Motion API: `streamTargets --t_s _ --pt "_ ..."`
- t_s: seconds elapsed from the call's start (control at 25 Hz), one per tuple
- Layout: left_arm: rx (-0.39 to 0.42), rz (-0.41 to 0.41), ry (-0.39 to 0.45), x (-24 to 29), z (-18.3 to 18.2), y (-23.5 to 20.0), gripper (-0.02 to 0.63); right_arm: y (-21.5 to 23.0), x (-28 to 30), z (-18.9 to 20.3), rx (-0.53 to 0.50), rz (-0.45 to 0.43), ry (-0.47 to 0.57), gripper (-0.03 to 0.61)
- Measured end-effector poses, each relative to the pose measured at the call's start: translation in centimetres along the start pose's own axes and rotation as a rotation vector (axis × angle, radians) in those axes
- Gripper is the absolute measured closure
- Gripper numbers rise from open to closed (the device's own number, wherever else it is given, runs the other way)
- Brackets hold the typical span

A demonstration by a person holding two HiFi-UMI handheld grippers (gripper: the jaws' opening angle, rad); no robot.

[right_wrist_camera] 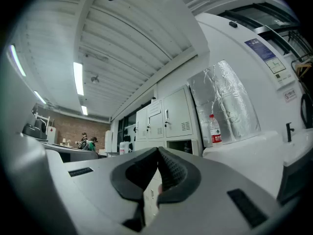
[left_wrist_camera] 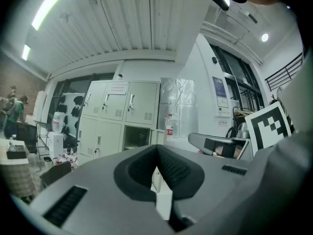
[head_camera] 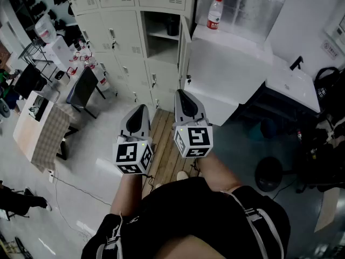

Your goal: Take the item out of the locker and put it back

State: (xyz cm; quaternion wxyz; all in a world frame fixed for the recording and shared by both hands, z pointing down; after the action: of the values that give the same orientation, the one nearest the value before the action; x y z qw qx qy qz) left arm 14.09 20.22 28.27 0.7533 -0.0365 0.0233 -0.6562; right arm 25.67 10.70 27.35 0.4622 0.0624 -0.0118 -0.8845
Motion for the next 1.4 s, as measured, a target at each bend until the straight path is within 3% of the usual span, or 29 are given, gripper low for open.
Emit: streamTargets --t_s 0.88,1.4 --pt "0.011 0.001 0.005 -8.1 0.1 -6.6 0.600 -8.6 -1.7 0.8 0.032 0.044 0.010 0.563" --pt "0.030 -0.029 0.042 -4.3 2.6 -13.7 0.600 -10.6 6.1 5.1 0.038 0.040 0.039 0.563"
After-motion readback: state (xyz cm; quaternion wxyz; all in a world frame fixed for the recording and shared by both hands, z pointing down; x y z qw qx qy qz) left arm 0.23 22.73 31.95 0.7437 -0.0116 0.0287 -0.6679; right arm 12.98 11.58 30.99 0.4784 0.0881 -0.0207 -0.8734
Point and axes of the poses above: the fingertips, and each gripper's own axes: x forward along the fingers, y to its right, z out of its underside, the point moved 5 cm from there along -x, backward along the fingers, and after that the axes turned 12 degrees about z, right-handed, at the moved point
